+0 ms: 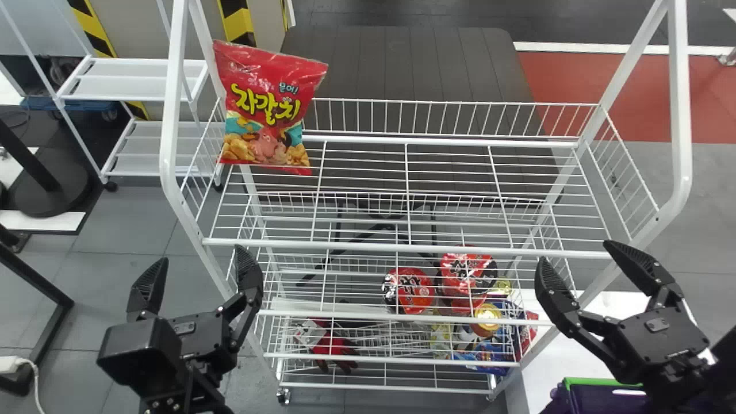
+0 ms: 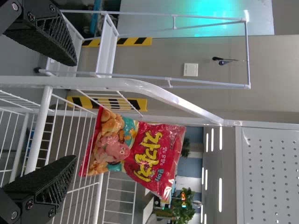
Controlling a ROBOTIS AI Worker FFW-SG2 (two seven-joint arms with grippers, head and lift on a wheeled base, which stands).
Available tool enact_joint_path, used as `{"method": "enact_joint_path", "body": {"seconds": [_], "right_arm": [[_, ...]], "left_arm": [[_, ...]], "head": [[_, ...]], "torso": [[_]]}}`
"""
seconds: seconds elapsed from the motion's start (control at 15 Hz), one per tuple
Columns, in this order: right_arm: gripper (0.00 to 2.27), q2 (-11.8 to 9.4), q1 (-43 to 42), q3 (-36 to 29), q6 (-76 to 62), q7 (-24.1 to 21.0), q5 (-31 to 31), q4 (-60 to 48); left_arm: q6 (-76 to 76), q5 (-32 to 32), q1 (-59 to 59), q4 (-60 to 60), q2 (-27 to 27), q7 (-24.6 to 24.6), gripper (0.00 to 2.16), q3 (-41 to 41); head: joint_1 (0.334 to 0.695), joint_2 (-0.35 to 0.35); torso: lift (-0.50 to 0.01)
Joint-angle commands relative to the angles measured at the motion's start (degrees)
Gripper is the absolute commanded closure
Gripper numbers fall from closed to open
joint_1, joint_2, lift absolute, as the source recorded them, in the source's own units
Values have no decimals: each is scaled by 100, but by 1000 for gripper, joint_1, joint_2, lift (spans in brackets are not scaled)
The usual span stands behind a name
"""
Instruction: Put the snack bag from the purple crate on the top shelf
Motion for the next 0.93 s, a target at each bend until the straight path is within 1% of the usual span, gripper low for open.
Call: {"method": "enact_joint_path", "body": {"seconds": [0.0, 0.87], "right_arm": [[83, -1, 0, 0, 3, 0, -9, -32], [83, -36, 9, -26, -50, 26, -35, -15]], "left_arm": [[0, 0, 0, -19, 0, 9, 110, 0], [-18, 0, -26, 7, -9, 9, 110, -53]], "head": [[695, -8], [695, -17]], "torso": [[-2], [-4]]}}
